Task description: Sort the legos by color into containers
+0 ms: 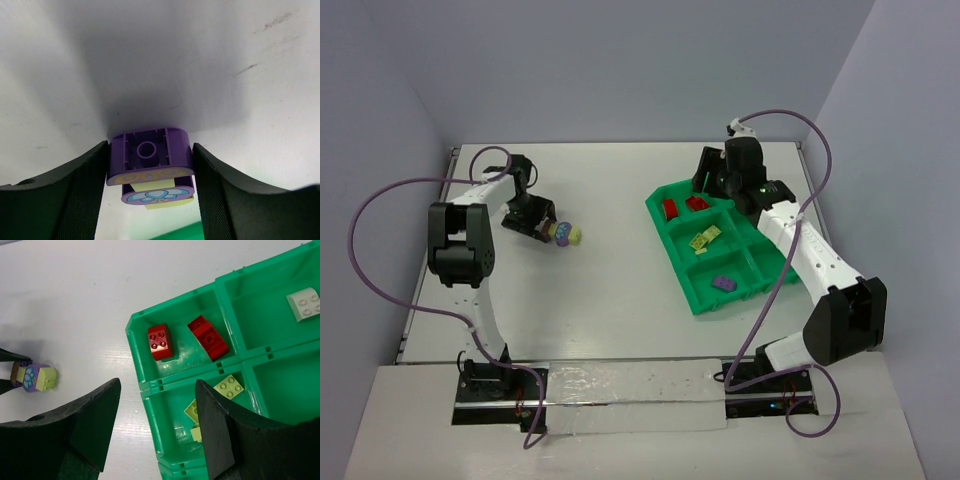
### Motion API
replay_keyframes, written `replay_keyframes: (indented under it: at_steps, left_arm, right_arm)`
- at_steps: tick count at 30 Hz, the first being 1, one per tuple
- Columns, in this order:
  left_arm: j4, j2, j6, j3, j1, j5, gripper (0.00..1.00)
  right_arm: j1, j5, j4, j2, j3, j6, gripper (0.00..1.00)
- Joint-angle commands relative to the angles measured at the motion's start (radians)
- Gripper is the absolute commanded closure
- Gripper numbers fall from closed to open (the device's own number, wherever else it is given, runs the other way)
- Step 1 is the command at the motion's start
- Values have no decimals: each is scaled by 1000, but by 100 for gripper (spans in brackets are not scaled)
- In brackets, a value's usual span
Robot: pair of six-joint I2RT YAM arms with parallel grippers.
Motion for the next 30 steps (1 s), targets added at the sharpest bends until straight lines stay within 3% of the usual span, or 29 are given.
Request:
replay_keyframes:
  at_steps: [1, 3, 9, 12, 20, 30]
  left_arm:
    - [-17, -120, 44, 5, 1, -30, 92]
    - [-21, -149, 64, 3, 1, -44, 100]
    - [-17, -248, 156, -23, -18, -59, 100]
    - [-3, -290, 235, -31, -47, -51, 100]
    - [53, -391, 371, -80, -102, 57, 100]
    - [88, -498, 380, -117, -144, 179, 100]
  right_arm:
    - [39, -1, -24, -34, 36, -17, 31]
    - [67, -21, -38, -32, 37, -21, 31]
    - [172, -51, -30, -40, -8, -3, 31]
    - [224, -149, -1, -40, -38, 7, 31]
    - [310, -492, 246, -20, -128, 82, 32]
    - [390, -623, 476, 138, -128, 196, 30]
